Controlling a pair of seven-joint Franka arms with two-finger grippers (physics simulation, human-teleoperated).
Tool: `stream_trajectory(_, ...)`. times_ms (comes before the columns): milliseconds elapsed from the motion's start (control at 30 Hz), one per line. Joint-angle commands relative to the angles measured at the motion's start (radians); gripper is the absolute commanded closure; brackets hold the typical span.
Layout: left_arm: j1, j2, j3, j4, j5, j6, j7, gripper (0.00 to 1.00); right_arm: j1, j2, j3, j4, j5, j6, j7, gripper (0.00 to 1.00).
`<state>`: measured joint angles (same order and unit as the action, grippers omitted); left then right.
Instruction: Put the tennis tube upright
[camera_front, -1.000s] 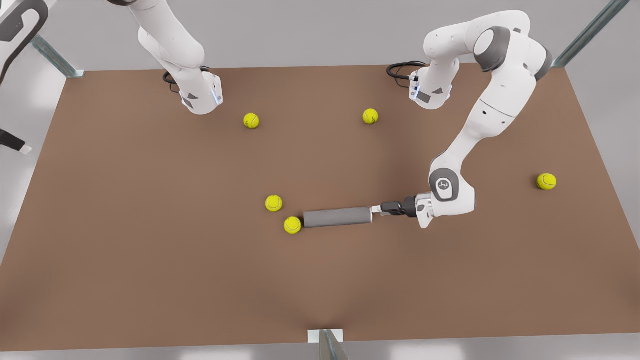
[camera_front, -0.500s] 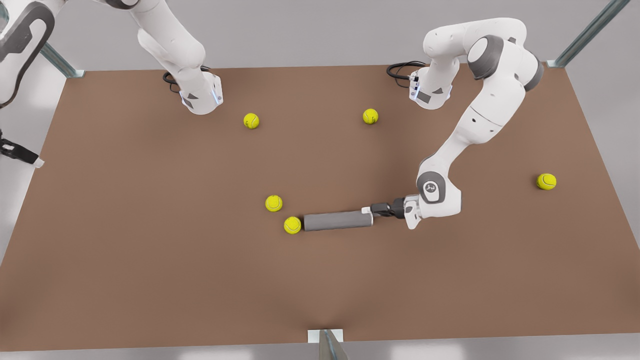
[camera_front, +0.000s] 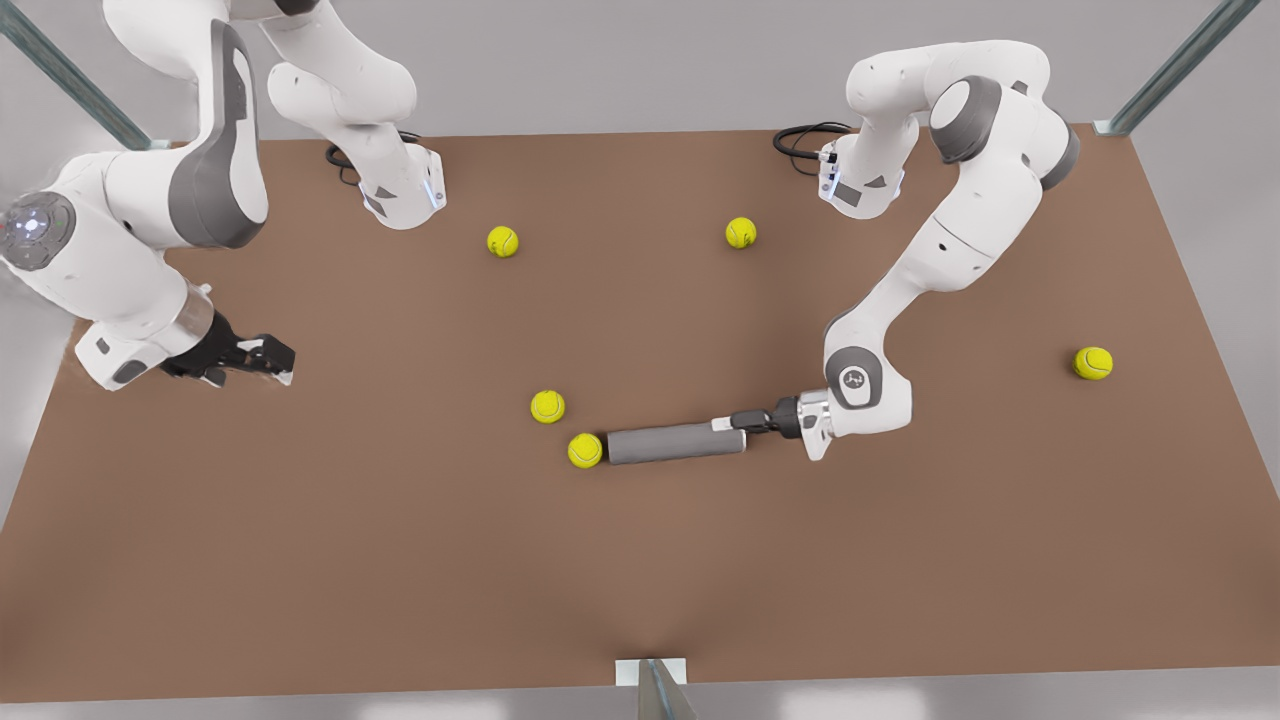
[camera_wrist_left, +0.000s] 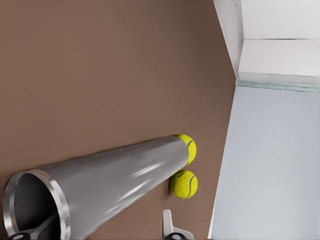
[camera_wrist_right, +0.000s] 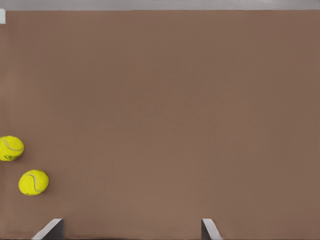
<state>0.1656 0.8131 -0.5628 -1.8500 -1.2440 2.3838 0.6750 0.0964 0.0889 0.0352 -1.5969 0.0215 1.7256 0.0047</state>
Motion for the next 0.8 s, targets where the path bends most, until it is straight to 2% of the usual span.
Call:
stream_trajectory(0,0.0,0.0,0.0,0.0,-0.02,0.0,0.0,0.21,0.003,0.0,0.002,0.0,0.0,0.0,0.0,0.0)
stream_trajectory(67,0.002,0.0,-0.006,0.002,-0.021,-0.002,0.0,0.22,0.003,0.008,0.002,0.0,0.0,0.011,0.0,0.0)
stream_trajectory(133,0.002,0.003,-0.005,0.011,-0.026,-0.006,0.006,0.41,0.003,0.009,0.002,-0.002,0.0,0.012,0.001,0.0)
stream_trajectory(467,0.012,-0.006,-0.029,0.037,-0.124,-0.051,0.006,0.42,0.002,0.011,0.002,-0.003,0.0,0.008,0.0,0.0)
stream_trajectory(567,0.012,-0.006,-0.029,0.044,-0.137,-0.052,0.006,0.51,0.002,0.009,0.002,-0.003,0.0,0.005,0.0,0.0)
stream_trajectory(633,0.012,-0.006,-0.031,0.046,-0.137,-0.051,0.005,0.71,0.003,0.011,0.002,-0.003,0.0,0.006,-0.002,0.0)
stream_trajectory(667,0.012,-0.006,-0.029,0.046,-0.14,-0.051,0.005,0.77,0.002,0.011,0.002,-0.005,0.0,0.005,-0.002,0.0)
stream_trajectory(767,0.012,-0.008,-0.029,0.046,-0.147,-0.049,0.005,0.79,0.002,0.011,0.002,-0.009,0.0,0.006,-0.002,0.0)
